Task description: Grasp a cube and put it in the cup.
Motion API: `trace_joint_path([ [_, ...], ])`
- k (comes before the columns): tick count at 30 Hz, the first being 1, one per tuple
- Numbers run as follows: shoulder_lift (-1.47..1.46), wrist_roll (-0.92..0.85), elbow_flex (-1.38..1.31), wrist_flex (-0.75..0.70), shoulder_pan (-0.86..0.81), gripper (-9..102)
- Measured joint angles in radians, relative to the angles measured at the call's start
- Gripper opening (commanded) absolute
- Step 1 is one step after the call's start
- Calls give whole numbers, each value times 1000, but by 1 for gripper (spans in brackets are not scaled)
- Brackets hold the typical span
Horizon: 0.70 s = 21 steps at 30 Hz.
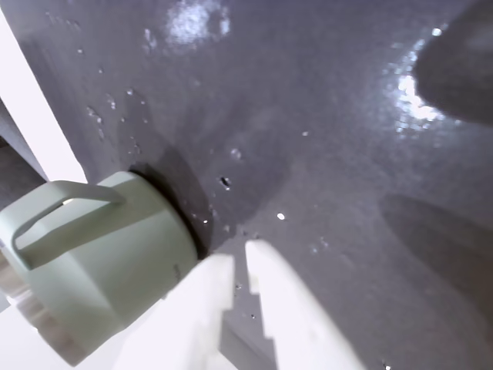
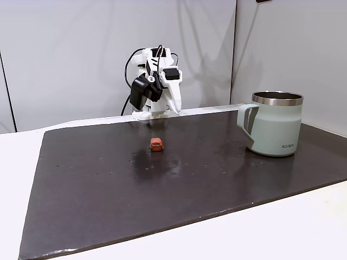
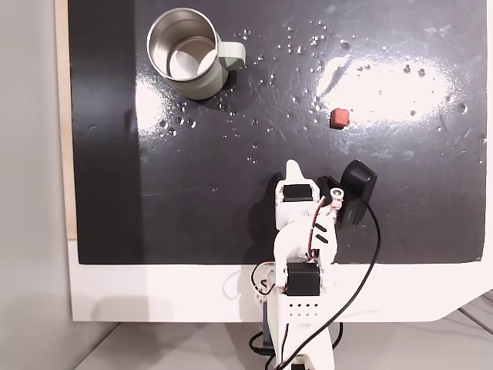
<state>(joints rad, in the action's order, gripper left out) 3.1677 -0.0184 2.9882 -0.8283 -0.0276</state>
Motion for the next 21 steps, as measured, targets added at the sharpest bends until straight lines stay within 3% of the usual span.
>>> trace_joint_path([
  [12,0,-48,9,35,-14,0],
  [21,0,-75,-104,-49,-41,0],
])
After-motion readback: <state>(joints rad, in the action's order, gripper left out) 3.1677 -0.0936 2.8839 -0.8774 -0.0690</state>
